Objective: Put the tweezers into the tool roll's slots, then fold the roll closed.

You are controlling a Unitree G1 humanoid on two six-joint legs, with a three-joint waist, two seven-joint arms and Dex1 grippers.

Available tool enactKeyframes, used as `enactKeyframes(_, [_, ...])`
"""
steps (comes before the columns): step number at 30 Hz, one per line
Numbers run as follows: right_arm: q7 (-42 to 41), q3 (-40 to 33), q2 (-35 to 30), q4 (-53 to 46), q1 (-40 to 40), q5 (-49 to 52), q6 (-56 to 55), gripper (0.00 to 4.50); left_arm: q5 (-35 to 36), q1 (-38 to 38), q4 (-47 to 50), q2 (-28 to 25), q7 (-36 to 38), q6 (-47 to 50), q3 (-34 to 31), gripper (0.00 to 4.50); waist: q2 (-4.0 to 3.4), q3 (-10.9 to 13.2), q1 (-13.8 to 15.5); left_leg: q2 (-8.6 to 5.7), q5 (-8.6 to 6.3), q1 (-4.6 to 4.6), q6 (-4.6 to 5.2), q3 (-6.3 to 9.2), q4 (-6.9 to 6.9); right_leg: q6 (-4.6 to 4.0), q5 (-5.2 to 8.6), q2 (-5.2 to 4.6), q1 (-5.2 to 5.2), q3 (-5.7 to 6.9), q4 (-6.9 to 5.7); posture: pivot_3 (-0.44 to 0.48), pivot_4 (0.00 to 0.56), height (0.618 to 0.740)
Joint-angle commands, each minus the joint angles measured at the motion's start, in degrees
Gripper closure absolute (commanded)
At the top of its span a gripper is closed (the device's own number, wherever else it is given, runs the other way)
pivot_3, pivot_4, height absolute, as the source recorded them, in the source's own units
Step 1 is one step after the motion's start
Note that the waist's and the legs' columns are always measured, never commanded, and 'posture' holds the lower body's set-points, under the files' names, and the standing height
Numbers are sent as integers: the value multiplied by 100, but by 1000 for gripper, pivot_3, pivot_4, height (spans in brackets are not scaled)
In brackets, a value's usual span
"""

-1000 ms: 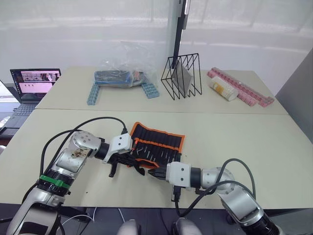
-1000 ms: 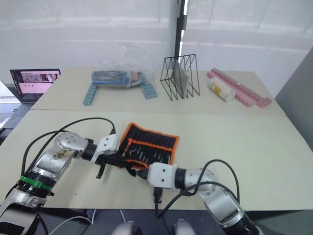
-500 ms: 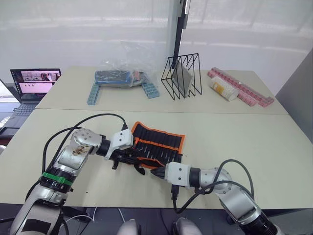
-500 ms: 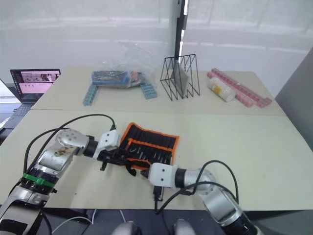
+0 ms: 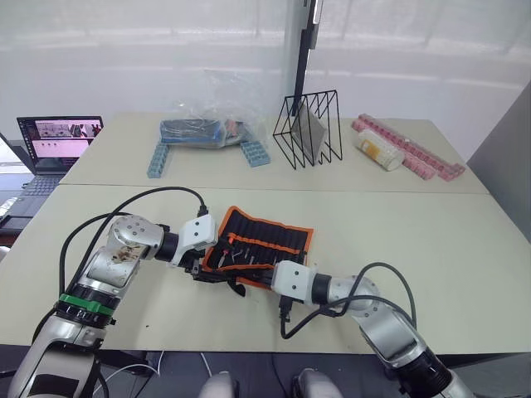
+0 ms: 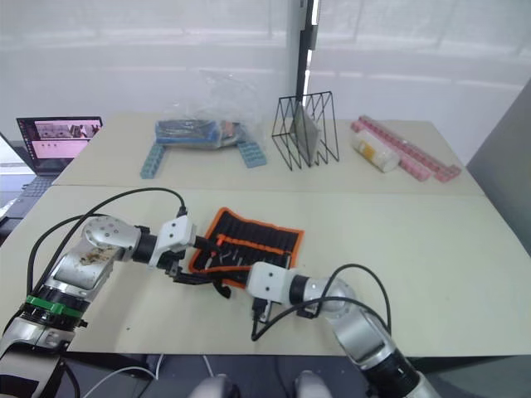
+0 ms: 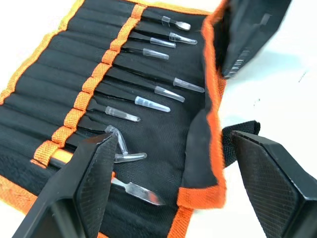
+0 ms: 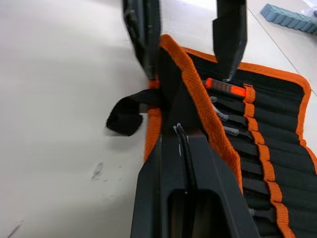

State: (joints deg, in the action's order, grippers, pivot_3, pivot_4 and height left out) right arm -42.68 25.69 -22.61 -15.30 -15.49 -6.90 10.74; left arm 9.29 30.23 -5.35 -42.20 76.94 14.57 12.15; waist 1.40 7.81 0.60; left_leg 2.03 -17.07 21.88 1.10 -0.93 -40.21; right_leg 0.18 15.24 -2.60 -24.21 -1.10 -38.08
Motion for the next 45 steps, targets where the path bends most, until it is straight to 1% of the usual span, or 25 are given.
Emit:
enactKeyframes(1, [193,-232,266,178,2,246,192,4500,211,-76,365,-45,-114,31,-262,610,0,0,-6,0,0,0,0,-1,0,0,0,-1,0,-1,1,0,150,725])
enactKeyframes(4, [305,-452,460,472,53,448,273,4500,395,-157,568,-6,-224,243,-408,610,0,0,-6,2,0,2,0,0,0,0,0,0,-2,-1,0,0,150,725])
enactKeyframes(8, [359,-588,538,750,96,565,231,4500,750,-284,827,23,-347,592,-621,610,0,0,-10,1,0,3,0,-1,0,0,0,-2,-2,-1,1,0,150,725])
enactKeyframes(12, [369,-560,566,1003,167,595,221,4500,970,-660,977,191,-676,852,-773,610,-1,0,-46,2,0,-2,0,0,5,0,0,-1,-2,-3,-1,0,150,725])
enactKeyframes(14, [389,-543,571,1034,199,599,253,4500,1125,-847,1138,416,-952,1028,-826,610,-1,0,-53,3,0,-2,0,1,5,0,0,-2,-1,-3,-1,0,150,725])
enactKeyframes(17, [428,-503,552,1047,255,576,287,4500,1153,-1122,1256,773,-1380,1020,-847,1436,0,0,-47,2,0,-2,0,3,4,0,0,-5,2,-2,-1,0,150,725])
enactKeyframes(22, [523,-487,566,1047,300,544,428,4500,1325,-1454,1587,1155,-1804,1134,-853,3103,0,-1,-57,3,0,-6,0,3,5,0,-1,-5,3,-4,-3,0,150,725])
enactKeyframes(26, [600,-481,588,1046,312,531,522,4500,1091,-1684,1671,1441,-2338,1166,-689,4447,1,-2,-57,1,0,-11,0,3,5,0,-1,-8,9,-5,-3,0,150,725])
enactKeyframes(29, [648,-474,582,1017,308,508,620,4500,891,-1817,1694,1586,-2720,1234,-536,4447,1,-2,-59,1,0,-15,0,3,11,0,-1,-8,9,-8,-4,0,150,725])
enactKeyframes(32, [647,-478,550,961,306,521,828,4500,769,-1927,1686,1674,-2948,1345,-342,4447,1,-2,-59,-1,0,-17,0,3,12,0,-1,-10,10,-8,-4,0,150,725])
enactKeyframes(36, [560,-418,475,876,301,525,987,4500,640,-1870,1460,1850,-3246,1352,-258,4447,1,-2,-38,-4,0,-17,0,3,12,0,-1,-14,12,-6,-4,0,150,725])
enactKeyframes(39, [532,-376,437,844,287,503,1051,4500,574,-1877,1413,1834,-3283,1375,-199,4447,0,-3,-32,-7,0,-24,0,3,15,0,-1,-17,18,-6,-3,0,150,725])
enactKeyframes(42, [462,-232,298,873,245,353,1051,4500,447,-2112,1424,1652,-3316,1356,-196,4447,1,-5,-37,-9,0,-37,0,2,20,0,-1,-19,27,-6,-1,0,150,725])
enactKeyframes(45, [446,-134,197,904,213,268,1039,4500,538,-2314,1566,1519,-3338,1426,-299,4447,-2,-7,-60,-8,0,-73,0,0,38,0,-1,-18,57,-8,5,0,150,725])
